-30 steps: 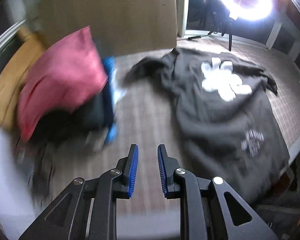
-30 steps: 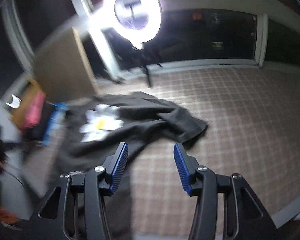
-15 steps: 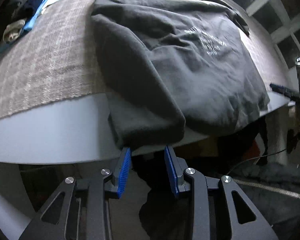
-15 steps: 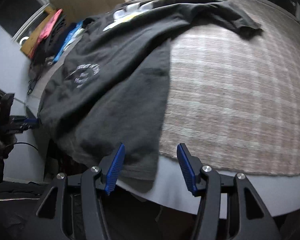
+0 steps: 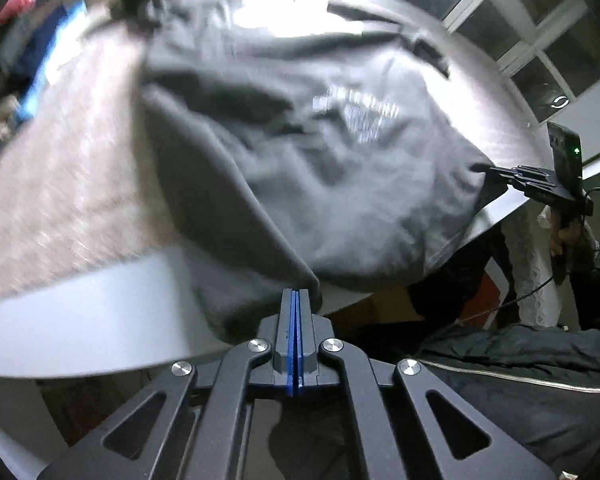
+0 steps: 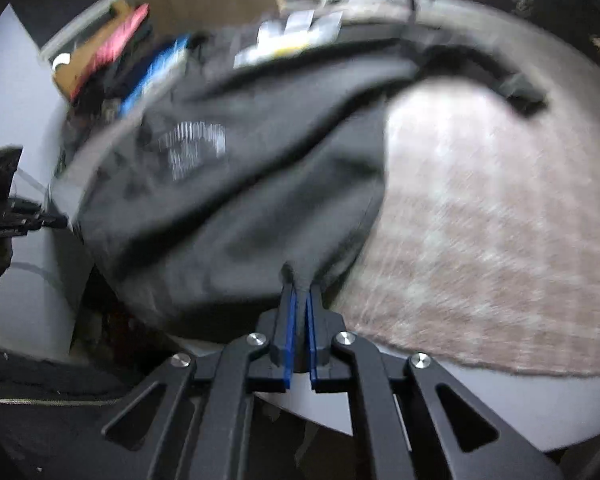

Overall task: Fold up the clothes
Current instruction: 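Grasp the hem with the left gripper while the right gripper grasps the hem, then pull the hem with both grippers to stretch the sweatshirt flat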

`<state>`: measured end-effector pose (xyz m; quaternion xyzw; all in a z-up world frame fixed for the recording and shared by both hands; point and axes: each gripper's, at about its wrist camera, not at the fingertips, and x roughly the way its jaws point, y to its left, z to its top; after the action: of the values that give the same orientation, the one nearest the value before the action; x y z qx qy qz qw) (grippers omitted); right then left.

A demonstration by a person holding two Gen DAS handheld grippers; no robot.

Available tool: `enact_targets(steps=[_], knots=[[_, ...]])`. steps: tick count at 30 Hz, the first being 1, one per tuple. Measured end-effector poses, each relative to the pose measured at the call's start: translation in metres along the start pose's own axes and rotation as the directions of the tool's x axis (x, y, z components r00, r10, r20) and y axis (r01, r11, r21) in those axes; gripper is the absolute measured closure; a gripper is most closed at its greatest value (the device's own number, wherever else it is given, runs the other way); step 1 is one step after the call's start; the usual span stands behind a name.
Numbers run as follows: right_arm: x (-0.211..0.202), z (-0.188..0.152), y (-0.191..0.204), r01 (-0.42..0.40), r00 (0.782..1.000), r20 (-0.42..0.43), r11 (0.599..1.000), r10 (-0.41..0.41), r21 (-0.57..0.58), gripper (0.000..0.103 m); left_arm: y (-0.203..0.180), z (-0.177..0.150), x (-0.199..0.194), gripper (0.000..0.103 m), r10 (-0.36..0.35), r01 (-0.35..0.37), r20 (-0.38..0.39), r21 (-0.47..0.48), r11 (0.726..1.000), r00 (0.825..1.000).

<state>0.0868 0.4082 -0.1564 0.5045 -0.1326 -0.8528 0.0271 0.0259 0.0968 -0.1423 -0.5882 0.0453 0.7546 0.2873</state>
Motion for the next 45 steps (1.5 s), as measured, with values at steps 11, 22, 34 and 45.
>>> enact_targets(steps=[11,22,34,45], knots=[[-0.103,-0.002,0.002,0.055,0.984,0.152,0.975,-0.088,0.214,0.099,0.04,-0.008,0.009,0.08,-0.005,0.001,-0.075,-0.043,0.999,0.997],[-0.09,0.007,-0.003,0.107,0.985,0.106,0.962,-0.137,0.252,0.099,0.03,0.019,0.043,0.103,-0.057,0.059,-0.083,0.031,0.998,0.995],[-0.074,0.001,0.019,0.211,0.976,0.011,0.958,-0.217,0.194,0.093,0.13,-0.04,-0.043,0.083,0.051,-0.045,0.017,-0.227,0.973,0.999],[-0.015,-0.059,-0.017,0.19,0.98,-0.123,0.935,-0.159,0.301,0.068,0.065,-0.03,0.024,0.087,0.009,-0.016,-0.069,-0.102,0.995,0.998]])
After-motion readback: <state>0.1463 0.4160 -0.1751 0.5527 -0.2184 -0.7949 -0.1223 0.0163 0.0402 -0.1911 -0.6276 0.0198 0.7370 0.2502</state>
